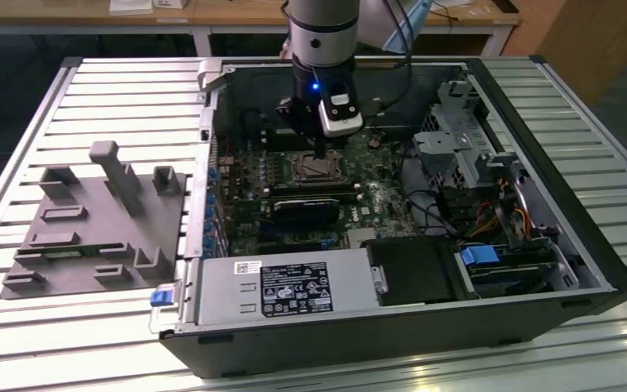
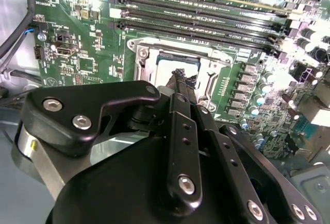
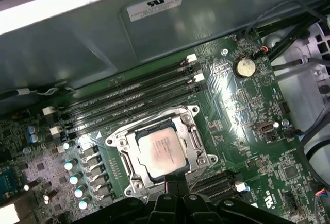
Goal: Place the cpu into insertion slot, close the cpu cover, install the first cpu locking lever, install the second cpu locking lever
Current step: 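Install the second cpu locking lever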
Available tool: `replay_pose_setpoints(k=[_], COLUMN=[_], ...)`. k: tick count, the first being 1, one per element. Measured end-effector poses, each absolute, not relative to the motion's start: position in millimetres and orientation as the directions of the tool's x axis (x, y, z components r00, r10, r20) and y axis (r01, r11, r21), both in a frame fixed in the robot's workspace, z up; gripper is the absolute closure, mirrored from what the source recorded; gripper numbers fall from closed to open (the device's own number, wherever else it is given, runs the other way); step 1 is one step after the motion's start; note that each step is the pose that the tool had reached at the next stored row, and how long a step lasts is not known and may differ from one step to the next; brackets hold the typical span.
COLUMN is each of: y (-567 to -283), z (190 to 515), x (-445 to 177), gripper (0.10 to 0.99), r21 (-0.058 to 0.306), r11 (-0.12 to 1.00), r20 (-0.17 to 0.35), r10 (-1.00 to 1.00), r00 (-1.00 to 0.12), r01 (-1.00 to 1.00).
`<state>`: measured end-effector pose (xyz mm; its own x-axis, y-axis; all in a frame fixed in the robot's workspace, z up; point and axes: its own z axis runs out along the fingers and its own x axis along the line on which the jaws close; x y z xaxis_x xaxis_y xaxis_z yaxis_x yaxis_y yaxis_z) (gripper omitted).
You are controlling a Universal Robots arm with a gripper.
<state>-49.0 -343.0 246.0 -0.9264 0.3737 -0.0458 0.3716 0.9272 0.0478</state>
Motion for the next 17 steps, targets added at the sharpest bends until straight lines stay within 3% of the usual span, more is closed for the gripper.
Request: replay_pose_setpoints(k=[17], y=[-359], z=[246], x=[-49], gripper=[0.984], r21=[0.048], r11=[0.933], r20=[-0.046], r10=[0.358], r00=[-0.932], r01=[0.356])
